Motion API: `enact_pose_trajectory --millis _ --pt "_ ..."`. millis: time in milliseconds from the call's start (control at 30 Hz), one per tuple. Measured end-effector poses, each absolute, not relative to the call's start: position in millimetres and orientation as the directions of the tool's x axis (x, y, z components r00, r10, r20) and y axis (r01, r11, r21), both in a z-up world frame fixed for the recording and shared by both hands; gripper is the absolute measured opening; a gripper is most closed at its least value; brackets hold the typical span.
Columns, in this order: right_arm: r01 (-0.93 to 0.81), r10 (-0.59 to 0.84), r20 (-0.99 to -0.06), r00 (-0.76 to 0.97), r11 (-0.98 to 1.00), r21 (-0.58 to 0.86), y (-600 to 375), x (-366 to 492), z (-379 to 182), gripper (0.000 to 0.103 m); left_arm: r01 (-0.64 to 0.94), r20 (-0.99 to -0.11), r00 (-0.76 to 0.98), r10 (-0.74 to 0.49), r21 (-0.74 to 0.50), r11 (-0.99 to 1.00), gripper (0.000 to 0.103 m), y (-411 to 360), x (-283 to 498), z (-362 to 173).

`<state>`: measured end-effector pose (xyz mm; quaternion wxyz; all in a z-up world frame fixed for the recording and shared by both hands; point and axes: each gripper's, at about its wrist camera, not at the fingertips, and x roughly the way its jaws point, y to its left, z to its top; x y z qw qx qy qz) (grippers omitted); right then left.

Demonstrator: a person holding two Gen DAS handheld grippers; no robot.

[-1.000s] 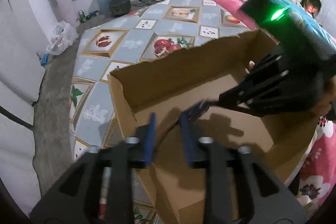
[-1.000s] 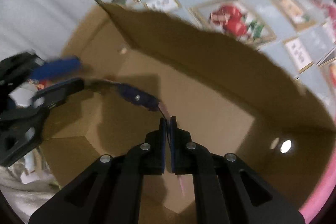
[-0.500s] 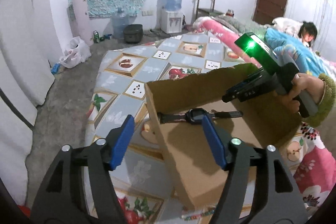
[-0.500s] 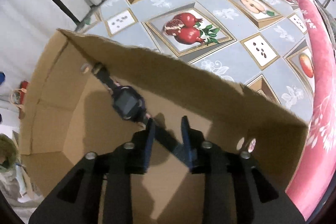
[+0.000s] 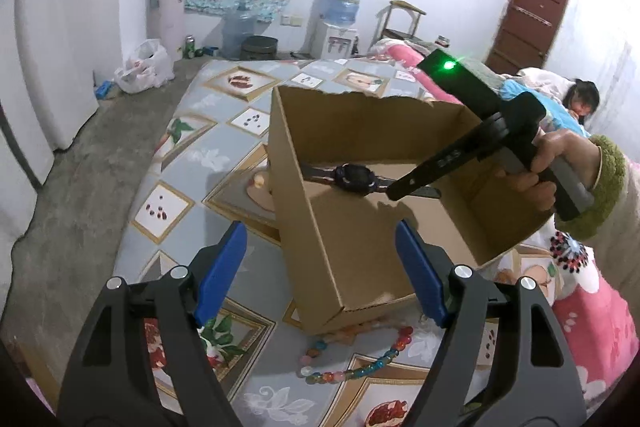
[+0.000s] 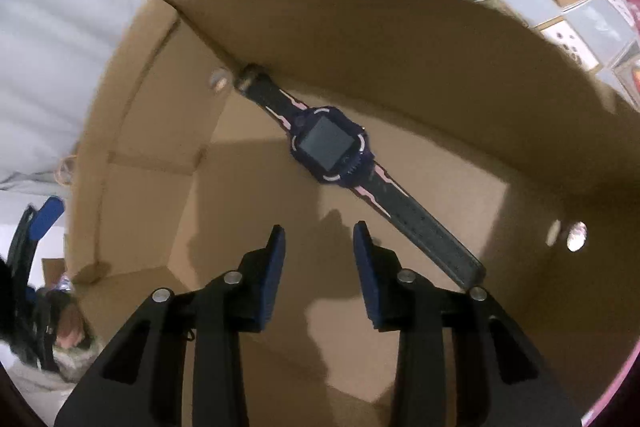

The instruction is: Organize jewelry

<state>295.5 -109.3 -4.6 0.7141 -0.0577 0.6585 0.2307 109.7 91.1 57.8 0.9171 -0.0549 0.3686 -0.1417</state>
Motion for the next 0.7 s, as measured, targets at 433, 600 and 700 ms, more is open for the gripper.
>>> enact_pose_trajectory --millis 433,600,700 --pt "-0.246 0.249 -0.960 0.125 0.945 0.213 -120 321 -14 0.034 0.252 -0.644 0.691 -0.327 -0.210 0.945 0.073 93 97 45" --pt "-0.241 0.343 -0.929 0.136 0.922 0.305 -135 302 19 0.035 0.316 -0.618 0.698 -0.361 -0.186 0.930 0.076 89 85 49" --pt "-0.261 0.400 -0.888 0.227 0.903 0.341 -157 273 61 0.053 0.325 -0.626 0.701 -0.341 -0.145 0.934 0.078 85 79 48"
